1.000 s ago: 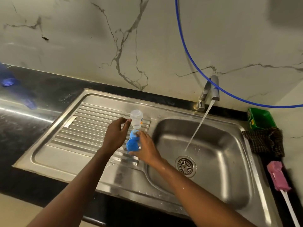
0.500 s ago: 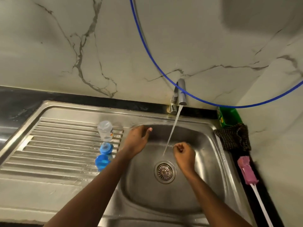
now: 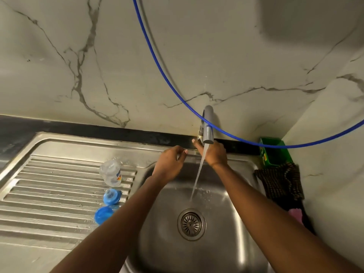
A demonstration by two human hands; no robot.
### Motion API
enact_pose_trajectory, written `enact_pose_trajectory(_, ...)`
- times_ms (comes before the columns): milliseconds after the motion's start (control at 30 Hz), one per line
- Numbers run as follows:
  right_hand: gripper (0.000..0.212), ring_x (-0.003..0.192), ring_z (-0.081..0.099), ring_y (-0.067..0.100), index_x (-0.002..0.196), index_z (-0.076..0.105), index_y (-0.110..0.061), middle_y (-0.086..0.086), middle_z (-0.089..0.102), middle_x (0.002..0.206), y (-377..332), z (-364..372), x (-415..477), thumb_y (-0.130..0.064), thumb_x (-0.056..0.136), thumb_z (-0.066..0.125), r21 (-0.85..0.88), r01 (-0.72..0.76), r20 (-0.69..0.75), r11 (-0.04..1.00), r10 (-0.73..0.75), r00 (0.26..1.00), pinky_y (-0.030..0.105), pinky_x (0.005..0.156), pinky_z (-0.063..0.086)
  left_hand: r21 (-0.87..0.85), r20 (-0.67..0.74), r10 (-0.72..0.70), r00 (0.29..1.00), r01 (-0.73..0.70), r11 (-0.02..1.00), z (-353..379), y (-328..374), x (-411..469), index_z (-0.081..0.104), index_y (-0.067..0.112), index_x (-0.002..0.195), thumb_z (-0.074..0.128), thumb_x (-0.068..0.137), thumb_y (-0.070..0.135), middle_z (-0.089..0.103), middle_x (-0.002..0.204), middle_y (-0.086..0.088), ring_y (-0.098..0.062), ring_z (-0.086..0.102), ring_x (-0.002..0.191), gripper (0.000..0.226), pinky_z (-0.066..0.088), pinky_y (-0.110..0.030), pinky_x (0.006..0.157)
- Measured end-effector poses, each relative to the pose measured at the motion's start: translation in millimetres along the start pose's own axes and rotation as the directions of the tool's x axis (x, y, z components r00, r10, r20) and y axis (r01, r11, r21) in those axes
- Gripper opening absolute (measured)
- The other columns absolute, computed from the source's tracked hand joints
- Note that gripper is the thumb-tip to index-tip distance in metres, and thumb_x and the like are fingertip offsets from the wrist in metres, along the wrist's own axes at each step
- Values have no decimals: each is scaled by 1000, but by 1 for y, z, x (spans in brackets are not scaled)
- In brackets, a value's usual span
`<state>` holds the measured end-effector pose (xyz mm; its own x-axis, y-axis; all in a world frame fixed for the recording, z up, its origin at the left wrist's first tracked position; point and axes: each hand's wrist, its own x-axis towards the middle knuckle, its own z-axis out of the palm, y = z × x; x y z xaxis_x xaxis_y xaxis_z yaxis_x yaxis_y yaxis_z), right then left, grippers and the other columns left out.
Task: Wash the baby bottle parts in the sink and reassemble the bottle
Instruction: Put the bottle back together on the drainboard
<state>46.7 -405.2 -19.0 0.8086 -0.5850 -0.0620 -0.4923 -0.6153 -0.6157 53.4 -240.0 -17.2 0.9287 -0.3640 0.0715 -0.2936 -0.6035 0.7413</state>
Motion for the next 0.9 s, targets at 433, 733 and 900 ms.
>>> enact_pose_trajectory(433,30,79,58,18,88,65,-14,0,62,82,14,-8,-46,-38,96,48,233,47,-5,971,-47,999,28,67,42,-97,-23,70,997,-72,993,-6,-15,-43,66,20,98,51,98,37,68,87,5,-9,61,79,22,47,-25,71)
enact_pose_trajectory(733,21,93,63,19,97,70,-13,6,71,99,74,58,-153,-20,95,51,308,-105,180,945,50,982,27,79,44,103,105,117,988,-128,986,12,-54,-107,60,15,124,37,101,44,65,123,-4,-20,57,117,43,43,-33,100)
enact_pose_trajectory(900,25,103,63,17,110,68,-19,2,70,110,65,55,-168,-26,95,50,318,-65,201,946,0,980,24,85,45,227,286,-37,958,-30,973,-2,-62,-113,62,17,96,29,101,51,69,101,-10,-31,63,101,48,49,-41,86)
